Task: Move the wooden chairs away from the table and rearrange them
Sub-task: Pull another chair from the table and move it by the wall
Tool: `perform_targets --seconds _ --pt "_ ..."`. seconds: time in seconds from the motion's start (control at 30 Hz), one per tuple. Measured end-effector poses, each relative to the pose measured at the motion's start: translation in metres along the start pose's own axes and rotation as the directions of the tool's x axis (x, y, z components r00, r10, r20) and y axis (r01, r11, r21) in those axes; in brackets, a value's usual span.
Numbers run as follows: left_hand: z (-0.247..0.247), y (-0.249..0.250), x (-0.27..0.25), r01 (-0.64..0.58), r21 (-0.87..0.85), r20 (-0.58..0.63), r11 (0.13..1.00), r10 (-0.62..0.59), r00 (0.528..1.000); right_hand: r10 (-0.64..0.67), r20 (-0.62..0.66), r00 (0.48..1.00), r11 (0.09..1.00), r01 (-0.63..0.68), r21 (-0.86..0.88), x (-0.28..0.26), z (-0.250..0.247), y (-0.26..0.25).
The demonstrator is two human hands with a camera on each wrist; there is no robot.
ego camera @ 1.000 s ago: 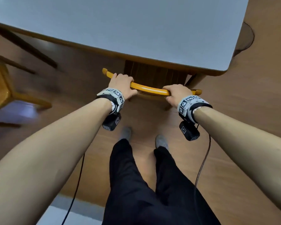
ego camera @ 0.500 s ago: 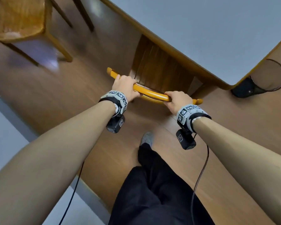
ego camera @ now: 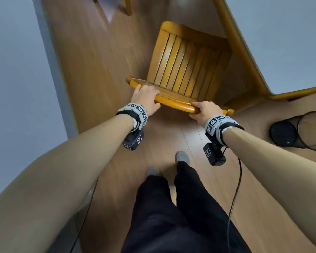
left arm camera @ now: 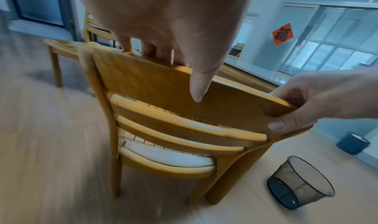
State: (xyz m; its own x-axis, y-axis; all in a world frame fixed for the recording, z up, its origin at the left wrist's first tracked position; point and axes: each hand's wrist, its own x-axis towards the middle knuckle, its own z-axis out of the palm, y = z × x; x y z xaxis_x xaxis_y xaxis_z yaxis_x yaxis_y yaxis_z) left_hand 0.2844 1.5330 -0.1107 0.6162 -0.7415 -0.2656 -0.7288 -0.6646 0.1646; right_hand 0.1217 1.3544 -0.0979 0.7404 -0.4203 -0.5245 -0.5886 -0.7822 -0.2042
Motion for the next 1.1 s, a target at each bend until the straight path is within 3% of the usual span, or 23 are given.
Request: perform_targets --seconds 0.37,0.6,0.8,1.1 --pt "0.049 0.124 -0.135 0.349 -0.079 0.073 0.934 -0.344 0.936 -0.308 0.149 0.94 0.923 0.333 -0.19 -0.053 0.019 0.081" --pt "0.087 0.227 -0.209 0.48 -0.143 0.15 0.866 -0.46 0.875 -0.348 0.354 0.868 0.84 0.456 -0.292 -0.088 0.038 0.147" --pt "0.127 0.311 -0.252 0.602 -0.239 0.157 0.762 -0.581 0.798 -0.515 0.276 0.812 0.751 0.582 -0.311 -0.13 0.066 0.215" --pt "0.158 0.416 -0.284 0.684 -0.342 0.133 0.645 -0.687 0.714 -0.584 0.364 0.726 0.628 0.688 -0.364 -0.165 0.064 0.285"
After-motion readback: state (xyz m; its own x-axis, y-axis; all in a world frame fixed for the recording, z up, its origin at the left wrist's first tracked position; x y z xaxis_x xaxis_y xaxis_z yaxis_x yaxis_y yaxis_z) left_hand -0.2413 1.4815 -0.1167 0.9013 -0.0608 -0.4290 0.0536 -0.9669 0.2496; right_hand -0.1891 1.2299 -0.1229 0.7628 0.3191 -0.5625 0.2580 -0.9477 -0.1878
